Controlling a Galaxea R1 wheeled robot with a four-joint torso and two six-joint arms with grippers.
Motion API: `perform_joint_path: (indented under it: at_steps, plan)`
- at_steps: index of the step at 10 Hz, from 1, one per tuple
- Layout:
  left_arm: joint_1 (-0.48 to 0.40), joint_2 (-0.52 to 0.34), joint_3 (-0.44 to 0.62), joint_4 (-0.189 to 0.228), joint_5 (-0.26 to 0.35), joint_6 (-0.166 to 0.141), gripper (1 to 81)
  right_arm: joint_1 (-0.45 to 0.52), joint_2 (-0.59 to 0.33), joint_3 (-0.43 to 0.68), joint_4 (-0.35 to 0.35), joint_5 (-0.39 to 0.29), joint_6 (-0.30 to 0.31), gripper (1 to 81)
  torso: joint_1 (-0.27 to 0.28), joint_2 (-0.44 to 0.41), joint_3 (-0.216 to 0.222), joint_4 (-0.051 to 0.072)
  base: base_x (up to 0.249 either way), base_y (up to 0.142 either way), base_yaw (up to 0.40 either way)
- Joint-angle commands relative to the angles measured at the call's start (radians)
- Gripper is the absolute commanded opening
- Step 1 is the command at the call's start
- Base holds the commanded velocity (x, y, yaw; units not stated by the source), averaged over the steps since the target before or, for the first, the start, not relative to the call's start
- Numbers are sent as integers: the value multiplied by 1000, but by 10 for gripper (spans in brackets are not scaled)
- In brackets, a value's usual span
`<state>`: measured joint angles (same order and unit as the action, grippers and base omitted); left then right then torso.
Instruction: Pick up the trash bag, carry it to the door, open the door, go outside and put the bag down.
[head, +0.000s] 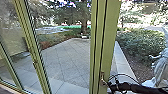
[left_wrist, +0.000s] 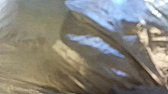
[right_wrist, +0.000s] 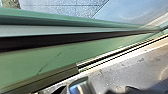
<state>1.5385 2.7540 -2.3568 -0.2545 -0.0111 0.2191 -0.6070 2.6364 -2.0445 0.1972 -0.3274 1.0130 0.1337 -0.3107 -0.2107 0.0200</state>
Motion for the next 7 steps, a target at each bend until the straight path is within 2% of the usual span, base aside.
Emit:
perform_joint_path:
  at_steps: [1,7]
  plan:
    - [-39,-20,8,-5,66,3,10,16,27,-20,-39,-170,15,811,0,0,-42,0,0,0,0]
    - [-37,-26,8,-3,66,5,10,35,24,-34,-38,-140,15,811,-4,-3,-163,-1,0,0,0]
